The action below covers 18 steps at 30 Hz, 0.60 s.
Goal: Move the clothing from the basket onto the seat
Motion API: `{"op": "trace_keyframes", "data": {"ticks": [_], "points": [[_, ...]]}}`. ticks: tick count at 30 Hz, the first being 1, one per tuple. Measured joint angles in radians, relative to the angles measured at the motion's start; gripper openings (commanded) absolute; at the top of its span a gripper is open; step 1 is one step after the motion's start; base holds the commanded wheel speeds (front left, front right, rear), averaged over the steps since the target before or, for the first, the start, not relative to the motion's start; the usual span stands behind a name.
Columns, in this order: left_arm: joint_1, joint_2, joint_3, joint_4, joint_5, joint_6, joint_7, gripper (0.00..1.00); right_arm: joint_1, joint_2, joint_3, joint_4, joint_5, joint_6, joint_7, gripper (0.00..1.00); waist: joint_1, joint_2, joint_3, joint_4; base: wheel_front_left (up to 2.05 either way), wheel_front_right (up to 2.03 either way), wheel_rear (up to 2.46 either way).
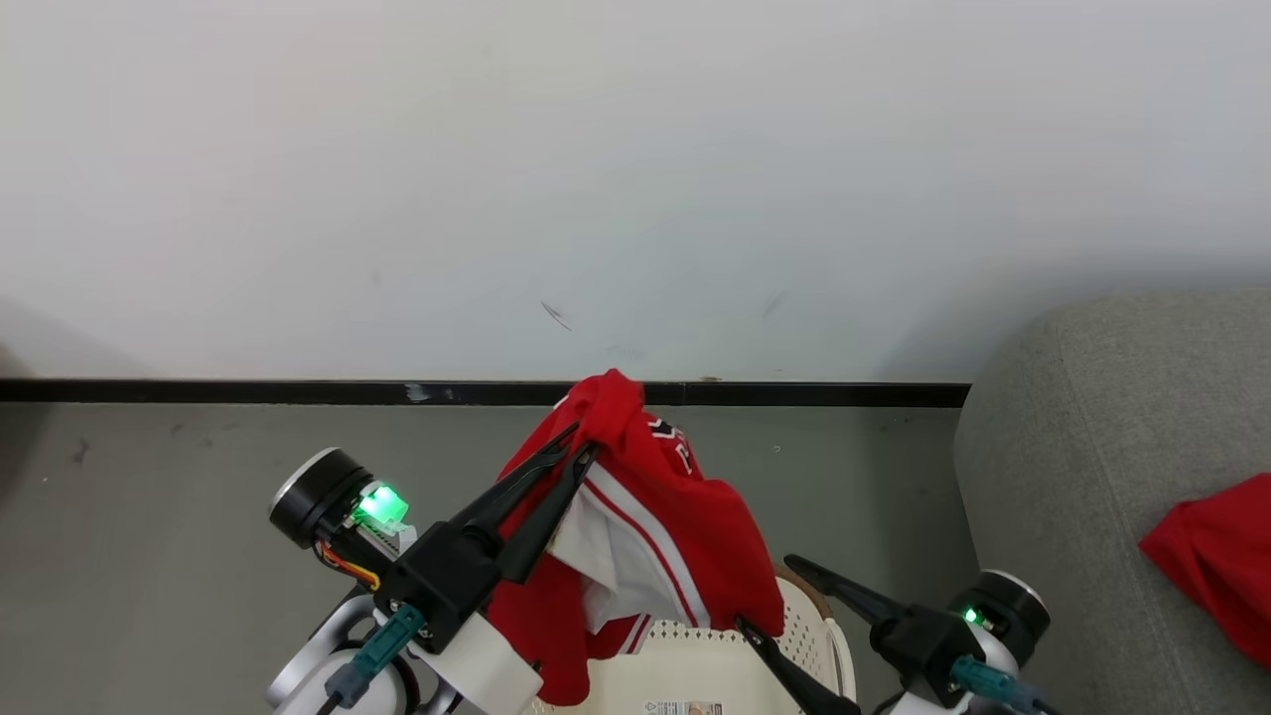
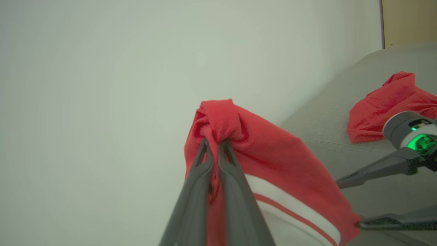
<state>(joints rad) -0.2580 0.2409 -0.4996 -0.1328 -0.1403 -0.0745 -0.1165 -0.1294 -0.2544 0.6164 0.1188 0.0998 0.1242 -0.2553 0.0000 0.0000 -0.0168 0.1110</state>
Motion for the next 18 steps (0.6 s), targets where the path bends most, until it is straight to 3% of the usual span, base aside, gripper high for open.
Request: {"op": "trace_keyframes", "data": {"ticks": [9,18], "points": [[-0.029,-0.028,-0.056,-0.048,0.001,-0.009,0.020,0.00,-0.125,-0.062,0.103,0.027,0.067,0.000,0.009,1.00,-0.0001,0.0000,0.003,-0.007,0.00,0.00,0.00],[-0.041,-0.047,-0.090,-0.057,0.001,-0.018,0.037,0.00,-0.228,-0.066,0.219,0.057,0.128,0.000,0.009,1.00,0.0000,0.0000,0.000,0.016,0.00,0.00,0.00]]}}
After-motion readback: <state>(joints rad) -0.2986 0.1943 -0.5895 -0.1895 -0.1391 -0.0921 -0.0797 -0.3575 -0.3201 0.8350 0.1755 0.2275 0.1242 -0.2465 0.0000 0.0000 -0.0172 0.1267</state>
